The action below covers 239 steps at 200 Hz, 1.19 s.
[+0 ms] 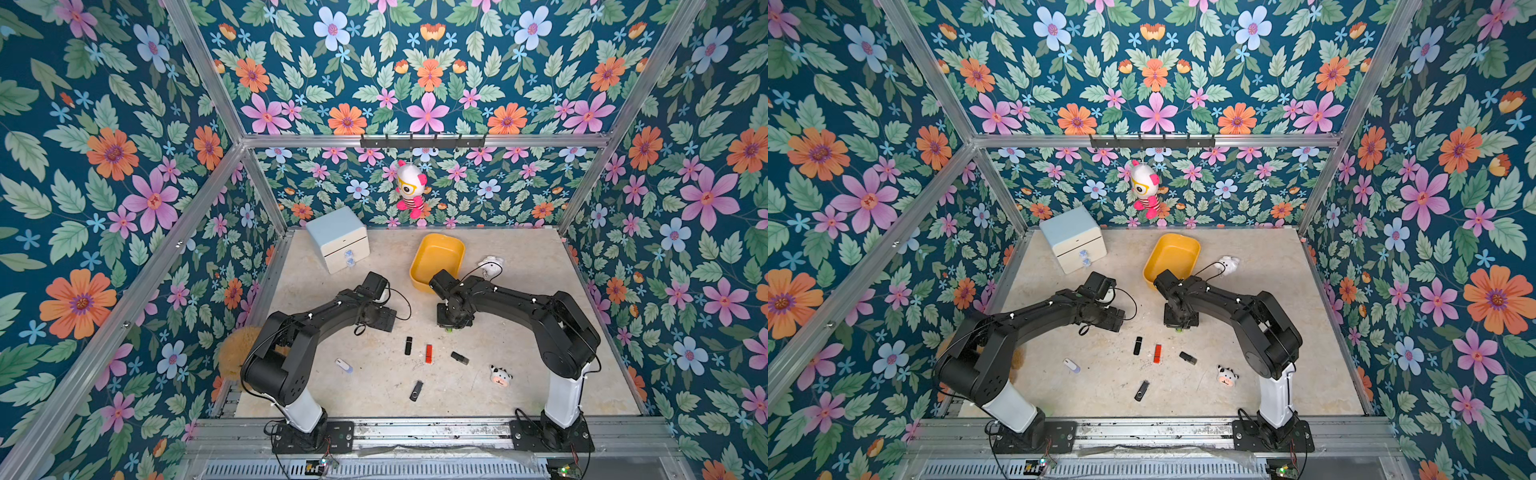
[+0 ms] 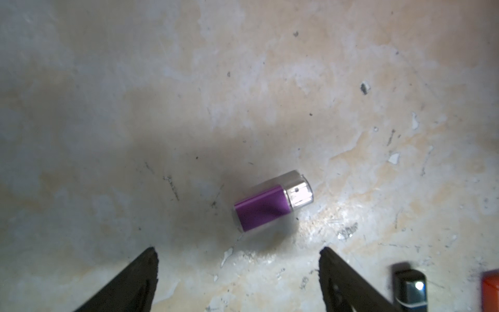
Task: Put the usb flash drive into the storage box
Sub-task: Pick up the USB flash from the center of the board.
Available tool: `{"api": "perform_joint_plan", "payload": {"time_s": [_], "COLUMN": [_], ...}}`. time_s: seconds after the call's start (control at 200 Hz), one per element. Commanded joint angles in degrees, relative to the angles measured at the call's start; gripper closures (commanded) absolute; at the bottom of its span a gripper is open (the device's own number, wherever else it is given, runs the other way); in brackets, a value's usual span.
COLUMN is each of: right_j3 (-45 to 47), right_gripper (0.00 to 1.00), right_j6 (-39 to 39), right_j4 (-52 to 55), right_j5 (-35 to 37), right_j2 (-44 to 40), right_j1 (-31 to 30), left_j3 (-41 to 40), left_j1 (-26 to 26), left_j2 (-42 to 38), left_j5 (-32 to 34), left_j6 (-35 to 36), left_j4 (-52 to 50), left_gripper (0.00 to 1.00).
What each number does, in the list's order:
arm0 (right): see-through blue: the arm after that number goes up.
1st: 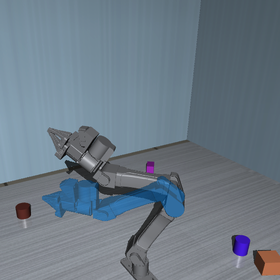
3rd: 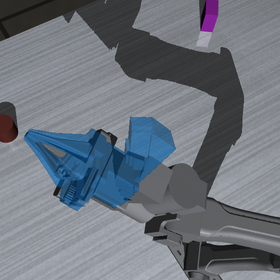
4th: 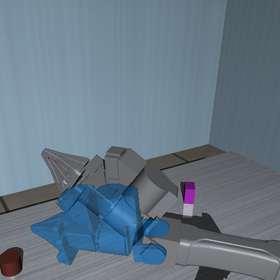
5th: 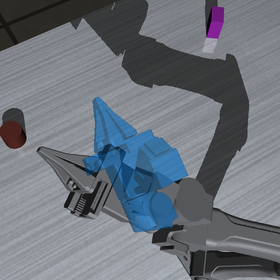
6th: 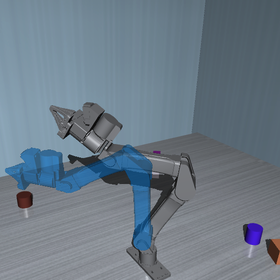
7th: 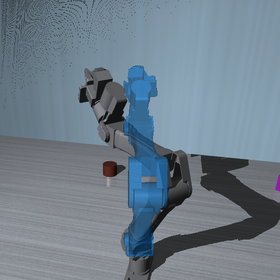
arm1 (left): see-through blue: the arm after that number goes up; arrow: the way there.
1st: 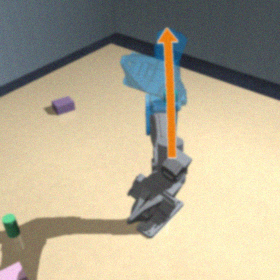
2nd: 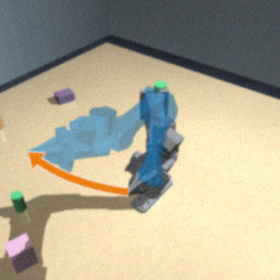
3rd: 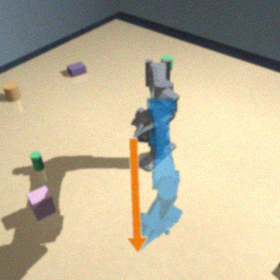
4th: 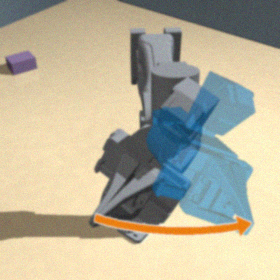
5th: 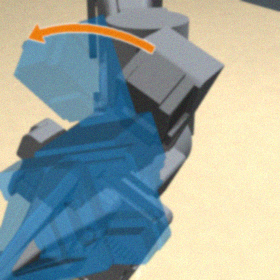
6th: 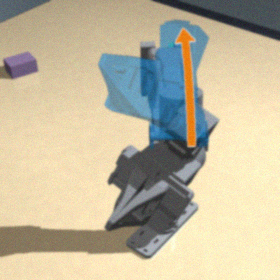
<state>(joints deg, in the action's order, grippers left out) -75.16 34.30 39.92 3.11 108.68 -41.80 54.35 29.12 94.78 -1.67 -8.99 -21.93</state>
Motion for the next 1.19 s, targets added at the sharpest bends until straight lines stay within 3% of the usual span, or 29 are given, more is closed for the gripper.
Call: {"api": "perform_joint_plan", "payload": {"time_s": [0.0,0.814,0.894,1.079,1.189], "right_j3": [-0.5,-0.3,0.1,0.5,0.4], "right_gripper": [1.00,1.00,1.00,1.00,1.00], "right_j6": [-0.5,-0.9,-0.9,-1.1,-1.4], "right_j4": [2.3,8.2,8.4,8.6,8.6], "right_j5": [1.7,5.1,5.3,5.3,5.2], "right_j2": [-1.9,-10.4,-11.0,-12.0,-12.4], "right_j1": [-0.1,0.4,0.6,1.5,2.0], "left_j3": [1.1,8.6,8.9,8.5,8.2], "left_j1": [0.1,0.1,0.1,-0.1,0.0], "left_j2": [1.5,11.5,11.8,11.8,11.7], "left_j5": [1.1,3.3,2.9,0.5,-0.6], "left_j6": [0.0,0.8,0.9,0.8,1.0], "left_j4": [-1.4,-2.8,-3.2,-4.7,-5.4], "left_gripper": [0.06,0.08,0.12,0.33,0.36]}}
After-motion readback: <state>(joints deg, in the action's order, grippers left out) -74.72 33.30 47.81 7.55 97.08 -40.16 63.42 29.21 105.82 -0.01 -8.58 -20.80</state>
